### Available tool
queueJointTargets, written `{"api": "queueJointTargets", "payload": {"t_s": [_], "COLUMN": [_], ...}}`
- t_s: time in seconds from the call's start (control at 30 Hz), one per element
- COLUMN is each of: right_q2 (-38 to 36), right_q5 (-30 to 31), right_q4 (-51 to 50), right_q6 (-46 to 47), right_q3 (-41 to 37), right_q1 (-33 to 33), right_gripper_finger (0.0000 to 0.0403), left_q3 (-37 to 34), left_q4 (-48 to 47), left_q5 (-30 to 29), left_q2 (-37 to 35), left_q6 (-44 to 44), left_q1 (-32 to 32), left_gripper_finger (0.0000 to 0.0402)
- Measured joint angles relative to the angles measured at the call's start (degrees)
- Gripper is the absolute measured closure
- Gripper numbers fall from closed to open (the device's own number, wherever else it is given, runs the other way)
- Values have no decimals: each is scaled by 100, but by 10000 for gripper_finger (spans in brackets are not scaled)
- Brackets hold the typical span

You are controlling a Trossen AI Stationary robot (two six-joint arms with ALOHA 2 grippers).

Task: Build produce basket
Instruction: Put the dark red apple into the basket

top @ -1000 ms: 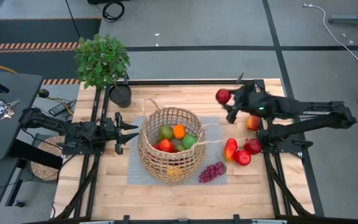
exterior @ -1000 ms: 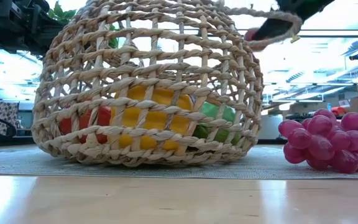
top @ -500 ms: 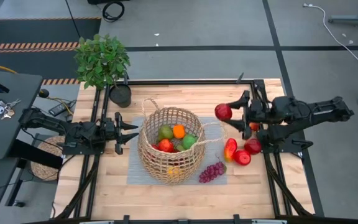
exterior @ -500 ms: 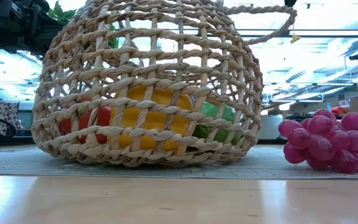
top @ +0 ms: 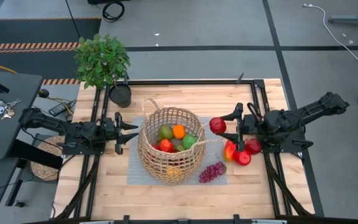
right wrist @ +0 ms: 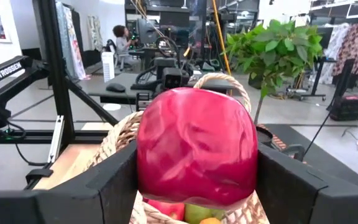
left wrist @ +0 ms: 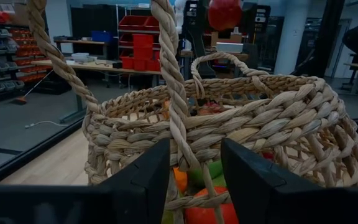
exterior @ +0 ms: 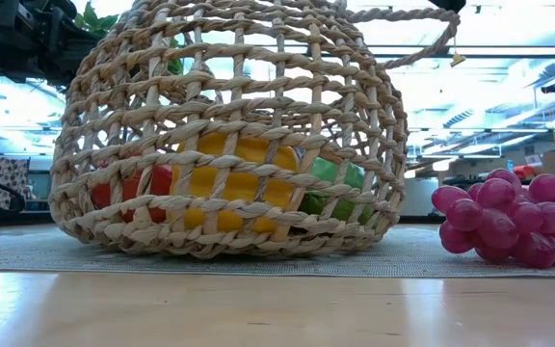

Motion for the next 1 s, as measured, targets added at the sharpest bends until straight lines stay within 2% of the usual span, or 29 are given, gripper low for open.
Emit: {"api": "queueJointTargets", "payload": {"t_s": [0.57, 1.0], "right_q2": [107, 347], "right_q5": [-103, 93], "right_q4": [-46, -197], "right_q6": [331, 482], "right_q3": [-2, -2], "right_q1": [246, 293], "right_gripper_finger": [123, 123], "left_q3": [0, 0], "left_q4": [0, 0], "left_q5": [2, 0], "left_q2": [1, 0], "left_q6": [-1, -1], "left_q1": [-1, 0], "left_gripper_finger": [254, 253]}}
